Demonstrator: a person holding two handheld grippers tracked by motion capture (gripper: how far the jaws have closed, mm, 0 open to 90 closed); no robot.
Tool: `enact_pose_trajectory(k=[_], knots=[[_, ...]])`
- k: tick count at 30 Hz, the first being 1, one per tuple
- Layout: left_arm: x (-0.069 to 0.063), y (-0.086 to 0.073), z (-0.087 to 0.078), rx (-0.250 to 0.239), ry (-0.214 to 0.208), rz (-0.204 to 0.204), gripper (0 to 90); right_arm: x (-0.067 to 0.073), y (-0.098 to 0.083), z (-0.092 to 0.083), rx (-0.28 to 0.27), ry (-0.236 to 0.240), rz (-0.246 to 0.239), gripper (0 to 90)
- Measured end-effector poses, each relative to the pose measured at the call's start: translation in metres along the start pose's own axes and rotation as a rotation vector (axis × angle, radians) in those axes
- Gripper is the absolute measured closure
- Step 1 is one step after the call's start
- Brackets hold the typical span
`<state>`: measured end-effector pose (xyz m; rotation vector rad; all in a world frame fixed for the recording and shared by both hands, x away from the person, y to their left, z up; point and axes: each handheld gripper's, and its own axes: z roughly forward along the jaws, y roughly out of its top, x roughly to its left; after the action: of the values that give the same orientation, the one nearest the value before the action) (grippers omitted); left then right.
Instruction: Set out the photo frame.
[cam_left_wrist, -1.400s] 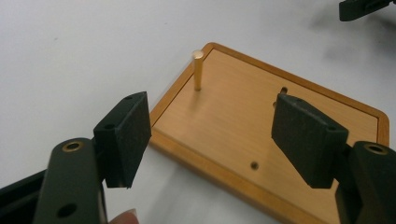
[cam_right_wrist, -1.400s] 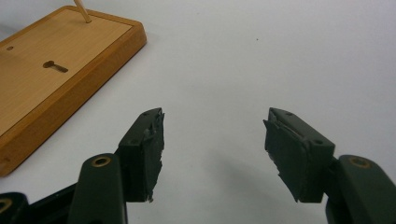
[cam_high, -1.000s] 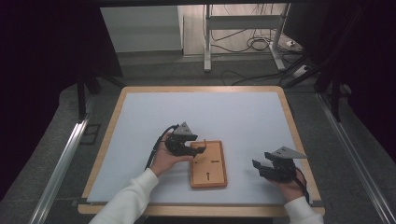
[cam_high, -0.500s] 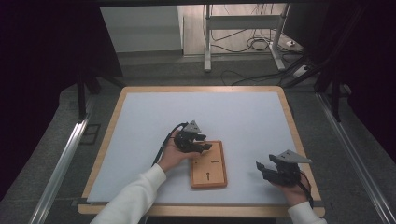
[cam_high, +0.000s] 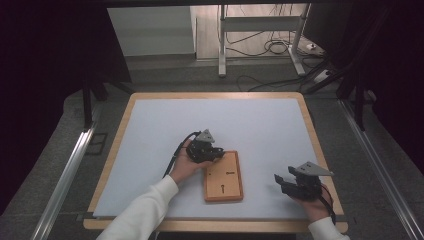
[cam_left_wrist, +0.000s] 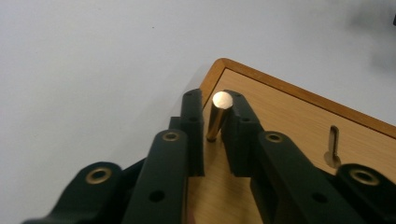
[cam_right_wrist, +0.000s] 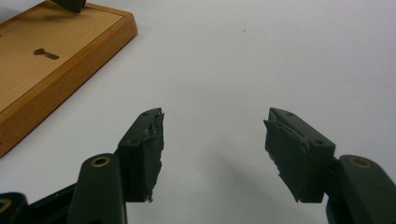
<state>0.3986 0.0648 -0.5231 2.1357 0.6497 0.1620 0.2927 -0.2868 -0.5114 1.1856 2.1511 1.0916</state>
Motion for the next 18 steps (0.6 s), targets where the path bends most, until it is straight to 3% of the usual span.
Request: enact_pose_trajectory(k=[9, 18], knots=[[0.001, 0.001, -0.0005, 0.017, -0.003, 0.004, 84.1, 0.0004, -0.0003, 0.0033, 0.008, 0.002, -0.014, 37.5], [0.0037, 0.0017, 0.0001, 0.019, -0.025, -0.026, 83.9, 0.0036, 0.0008, 0.0031, -0.002, 0.012, -0.021, 37.4]])
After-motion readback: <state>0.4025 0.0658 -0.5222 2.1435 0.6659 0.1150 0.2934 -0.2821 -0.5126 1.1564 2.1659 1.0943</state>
